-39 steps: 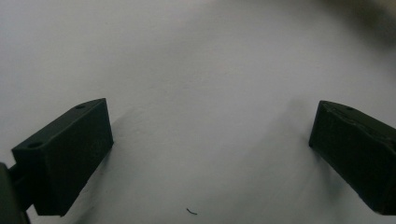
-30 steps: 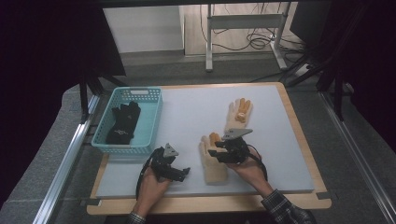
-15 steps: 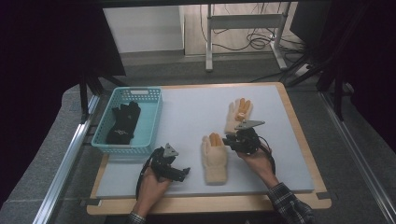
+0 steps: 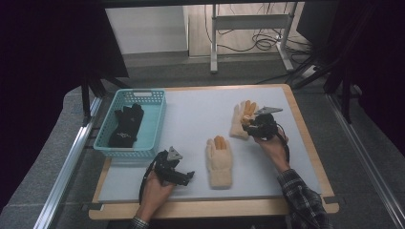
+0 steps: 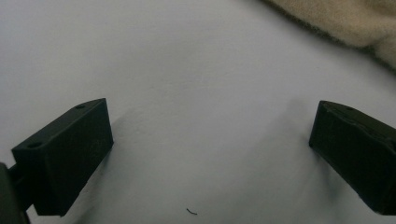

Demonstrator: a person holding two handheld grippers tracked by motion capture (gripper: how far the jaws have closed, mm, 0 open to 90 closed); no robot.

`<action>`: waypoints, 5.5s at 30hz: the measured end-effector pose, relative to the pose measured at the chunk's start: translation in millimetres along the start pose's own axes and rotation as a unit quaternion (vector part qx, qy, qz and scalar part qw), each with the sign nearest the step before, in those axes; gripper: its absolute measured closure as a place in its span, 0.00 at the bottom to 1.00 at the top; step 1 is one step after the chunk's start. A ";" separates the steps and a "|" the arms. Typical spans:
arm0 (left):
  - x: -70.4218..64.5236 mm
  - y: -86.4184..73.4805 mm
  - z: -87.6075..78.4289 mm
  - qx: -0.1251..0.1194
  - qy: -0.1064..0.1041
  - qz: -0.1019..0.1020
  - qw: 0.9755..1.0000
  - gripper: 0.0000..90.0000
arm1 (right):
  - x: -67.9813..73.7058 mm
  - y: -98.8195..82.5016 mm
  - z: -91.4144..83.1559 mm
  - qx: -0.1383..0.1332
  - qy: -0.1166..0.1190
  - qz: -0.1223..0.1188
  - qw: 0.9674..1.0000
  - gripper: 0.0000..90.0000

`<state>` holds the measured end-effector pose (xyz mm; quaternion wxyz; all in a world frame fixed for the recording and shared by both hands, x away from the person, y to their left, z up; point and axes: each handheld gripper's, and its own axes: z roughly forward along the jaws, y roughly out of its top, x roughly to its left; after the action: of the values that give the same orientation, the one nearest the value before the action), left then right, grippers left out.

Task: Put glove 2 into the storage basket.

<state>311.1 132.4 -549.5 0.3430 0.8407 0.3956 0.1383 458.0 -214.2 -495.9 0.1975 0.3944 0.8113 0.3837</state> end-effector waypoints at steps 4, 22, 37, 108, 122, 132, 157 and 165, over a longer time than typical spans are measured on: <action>0.0 0.0 0.0 0.000 0.000 0.000 1.000 0.00 | -14.5 3.8 13.3 0.009 -0.008 -0.006 1.000 0.54; 0.1 0.0 0.1 0.000 0.000 0.000 1.000 0.00 | -30.1 7.8 53.7 0.035 -0.018 -0.032 0.999 0.59; 0.1 0.0 0.1 0.000 0.000 0.000 1.000 0.00 | -20.0 23.8 20.0 0.013 -0.011 -0.008 1.000 0.64; 5.4 -6.6 -10.5 0.006 0.014 -0.014 1.000 0.02 | 79.6 -52.1 -64.9 0.026 0.148 -0.069 0.986 0.85; 19.3 -26.7 -27.2 0.001 0.050 -0.035 0.998 0.00 | 103.1 -78.8 -49.6 0.048 0.184 -0.089 0.978 0.95; 25.2 -31.4 -27.9 -0.004 0.038 -0.045 0.998 0.00 | 125.1 -73.0 -36.6 0.050 0.202 -0.099 0.973 0.95; 26.4 -32.0 -27.4 -0.005 0.035 -0.045 0.998 0.00 | 155.4 -56.7 -21.2 0.042 0.193 -0.135 0.971 0.89; 26.4 -32.1 -27.4 -0.006 0.035 -0.045 0.998 0.00 | 114.9 -56.7 -42.8 0.019 0.135 -0.106 0.985 0.72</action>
<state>296.1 179.8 -552.7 0.3396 0.8149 0.4437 0.1541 333.4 -165.6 -515.3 0.1179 0.2542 0.8751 0.3945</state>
